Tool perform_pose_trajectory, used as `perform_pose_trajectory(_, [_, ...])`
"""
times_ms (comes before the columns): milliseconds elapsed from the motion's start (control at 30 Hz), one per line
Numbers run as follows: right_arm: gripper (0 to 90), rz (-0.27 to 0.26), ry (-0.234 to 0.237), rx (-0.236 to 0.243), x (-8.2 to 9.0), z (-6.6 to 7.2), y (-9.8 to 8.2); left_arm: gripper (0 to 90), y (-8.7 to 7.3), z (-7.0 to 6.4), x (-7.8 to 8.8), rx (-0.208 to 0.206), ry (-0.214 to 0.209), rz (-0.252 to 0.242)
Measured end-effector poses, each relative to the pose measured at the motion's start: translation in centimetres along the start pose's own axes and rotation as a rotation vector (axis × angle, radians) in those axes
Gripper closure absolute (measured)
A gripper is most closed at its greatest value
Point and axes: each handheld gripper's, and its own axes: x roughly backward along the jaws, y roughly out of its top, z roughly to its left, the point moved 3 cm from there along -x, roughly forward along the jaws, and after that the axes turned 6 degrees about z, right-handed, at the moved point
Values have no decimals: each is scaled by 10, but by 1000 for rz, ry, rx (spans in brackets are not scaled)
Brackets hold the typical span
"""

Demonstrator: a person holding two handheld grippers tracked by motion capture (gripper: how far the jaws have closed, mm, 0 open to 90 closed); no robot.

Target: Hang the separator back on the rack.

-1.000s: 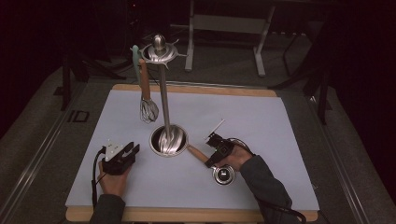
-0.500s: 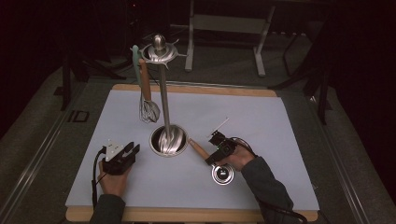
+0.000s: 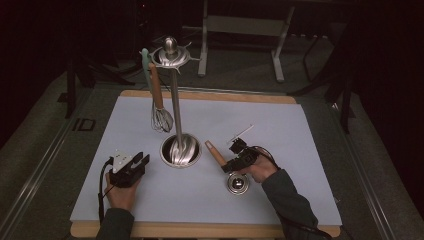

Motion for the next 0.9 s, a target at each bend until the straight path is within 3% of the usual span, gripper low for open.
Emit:
perform_pose_trajectory(467, [711,-106,-37,15,17,5,1,687,0,0,0,1,-1,-2])
perform_pose_trajectory(600, [711,-162,-41,70,23,8,2,687,0,0,0,-1,-1,2])
perform_pose_trajectory(900, [711,-230,-48,109,41,17,7,687,0,-1,-1,-3,2,8])
